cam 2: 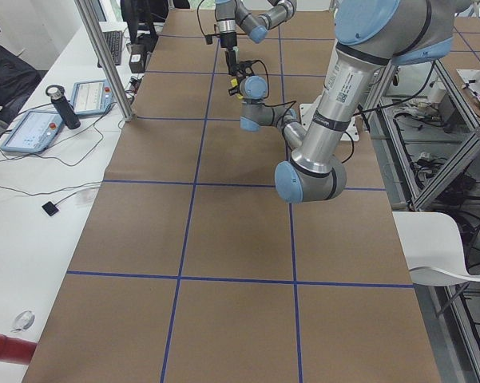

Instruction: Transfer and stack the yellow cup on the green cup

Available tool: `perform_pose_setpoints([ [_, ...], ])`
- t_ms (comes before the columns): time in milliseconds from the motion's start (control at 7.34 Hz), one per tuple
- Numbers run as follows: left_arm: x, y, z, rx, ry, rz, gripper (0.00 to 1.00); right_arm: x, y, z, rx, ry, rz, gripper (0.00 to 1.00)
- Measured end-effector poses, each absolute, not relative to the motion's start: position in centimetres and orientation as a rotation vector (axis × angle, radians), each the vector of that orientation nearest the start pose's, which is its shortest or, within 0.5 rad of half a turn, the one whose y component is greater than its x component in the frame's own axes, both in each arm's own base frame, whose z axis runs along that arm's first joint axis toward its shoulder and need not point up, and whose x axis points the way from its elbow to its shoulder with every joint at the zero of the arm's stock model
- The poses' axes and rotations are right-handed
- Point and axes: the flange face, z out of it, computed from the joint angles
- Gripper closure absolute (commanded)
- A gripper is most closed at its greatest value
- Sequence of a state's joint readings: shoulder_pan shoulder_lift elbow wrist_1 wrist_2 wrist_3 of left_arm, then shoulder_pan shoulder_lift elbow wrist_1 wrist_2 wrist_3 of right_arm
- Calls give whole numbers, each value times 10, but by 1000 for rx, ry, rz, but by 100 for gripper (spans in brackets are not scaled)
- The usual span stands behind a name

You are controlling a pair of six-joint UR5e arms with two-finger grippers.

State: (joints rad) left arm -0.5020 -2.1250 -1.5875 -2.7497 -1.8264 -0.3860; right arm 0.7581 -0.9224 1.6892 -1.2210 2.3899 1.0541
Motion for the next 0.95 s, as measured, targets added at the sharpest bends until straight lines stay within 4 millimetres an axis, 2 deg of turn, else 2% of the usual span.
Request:
perform_pose_setpoints([
  [953, 503, -400, 191, 1209, 1340, 711, 98, -432, -483, 177, 18, -1263, -249, 37],
])
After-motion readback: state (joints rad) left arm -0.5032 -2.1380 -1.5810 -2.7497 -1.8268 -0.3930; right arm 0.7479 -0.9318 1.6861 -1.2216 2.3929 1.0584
